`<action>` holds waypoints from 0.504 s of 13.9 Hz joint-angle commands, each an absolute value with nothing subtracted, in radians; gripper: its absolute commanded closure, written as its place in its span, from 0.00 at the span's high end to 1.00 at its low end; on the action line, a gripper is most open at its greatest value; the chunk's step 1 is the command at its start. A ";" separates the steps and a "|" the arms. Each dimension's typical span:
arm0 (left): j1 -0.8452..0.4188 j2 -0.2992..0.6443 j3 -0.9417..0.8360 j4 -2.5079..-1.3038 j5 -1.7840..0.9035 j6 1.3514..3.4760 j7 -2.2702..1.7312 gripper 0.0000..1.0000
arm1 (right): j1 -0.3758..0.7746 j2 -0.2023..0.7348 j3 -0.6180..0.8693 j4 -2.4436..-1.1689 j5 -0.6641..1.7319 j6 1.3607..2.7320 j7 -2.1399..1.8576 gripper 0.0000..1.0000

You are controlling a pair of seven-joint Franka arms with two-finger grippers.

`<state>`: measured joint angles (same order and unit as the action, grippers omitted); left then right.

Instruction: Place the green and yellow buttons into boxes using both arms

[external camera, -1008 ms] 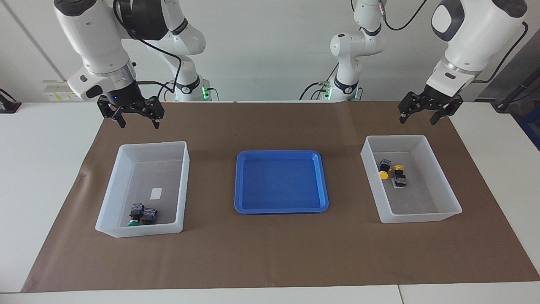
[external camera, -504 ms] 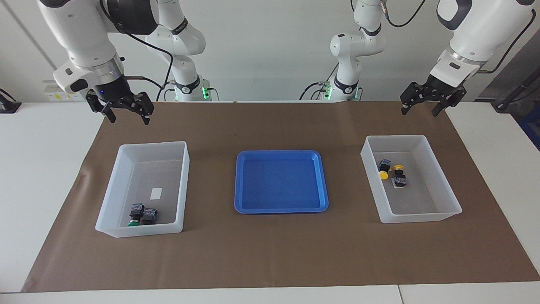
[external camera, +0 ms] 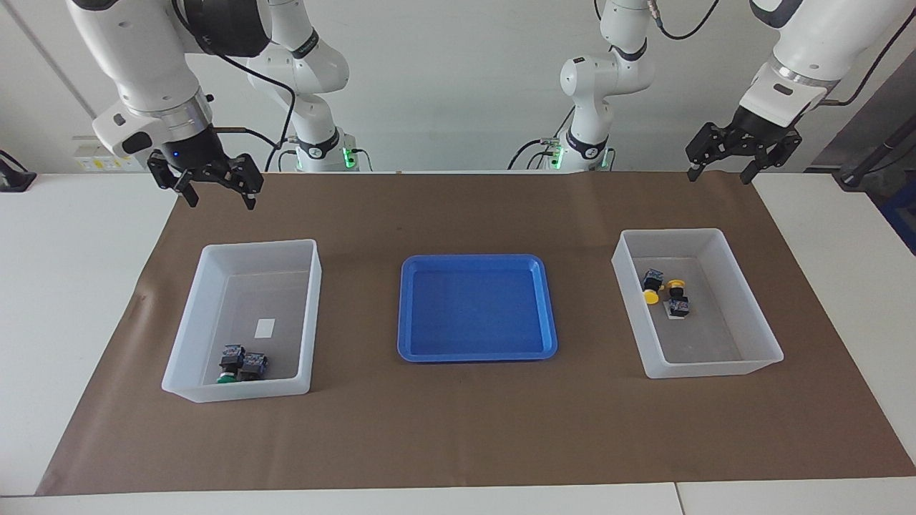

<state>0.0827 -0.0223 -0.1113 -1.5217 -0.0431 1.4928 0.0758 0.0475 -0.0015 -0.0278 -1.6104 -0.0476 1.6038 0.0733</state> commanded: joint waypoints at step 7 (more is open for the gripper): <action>0.081 -0.071 -0.103 -1.605 -0.048 1.525 0.066 1.00 | 0.057 -0.008 -0.037 -1.620 -0.021 1.589 0.064 1.00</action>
